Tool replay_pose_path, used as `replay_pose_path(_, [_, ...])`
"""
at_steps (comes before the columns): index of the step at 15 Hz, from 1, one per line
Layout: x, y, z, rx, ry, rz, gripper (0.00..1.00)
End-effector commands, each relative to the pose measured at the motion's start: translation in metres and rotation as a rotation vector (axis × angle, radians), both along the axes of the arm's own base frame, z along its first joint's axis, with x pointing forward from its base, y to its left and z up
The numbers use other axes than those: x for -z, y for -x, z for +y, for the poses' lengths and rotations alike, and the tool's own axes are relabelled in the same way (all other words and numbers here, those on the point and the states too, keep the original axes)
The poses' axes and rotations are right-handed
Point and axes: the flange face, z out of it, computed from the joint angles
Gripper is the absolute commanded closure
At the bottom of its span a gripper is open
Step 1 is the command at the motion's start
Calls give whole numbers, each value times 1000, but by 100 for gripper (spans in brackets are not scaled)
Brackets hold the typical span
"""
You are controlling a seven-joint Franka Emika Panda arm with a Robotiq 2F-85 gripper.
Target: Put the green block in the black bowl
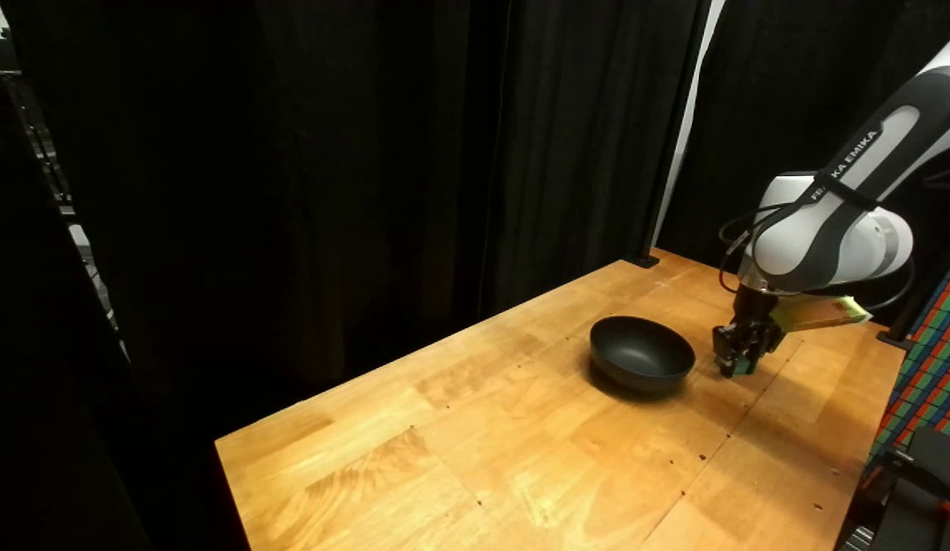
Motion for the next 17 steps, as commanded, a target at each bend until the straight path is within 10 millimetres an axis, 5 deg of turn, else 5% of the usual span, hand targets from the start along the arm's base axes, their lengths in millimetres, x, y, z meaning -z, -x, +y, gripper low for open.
replay_pose_path(1, [-41, -13, 0, 26, -9, -29, 82])
replay_pose_path(6, [-134, -25, 41, -14, -27, -154, 82])
replay_pose_path(10, [-162, -23, 97, -50, -250, -68, 82])
replay_pose_path(11, [-164, -22, 107, -52, -283, -88, 32])
replay_pose_path(14, [-168, -22, 121, -59, -324, -90, 18])
replay_pose_path(17, [-168, -11, 100, -26, -335, -23, 0])
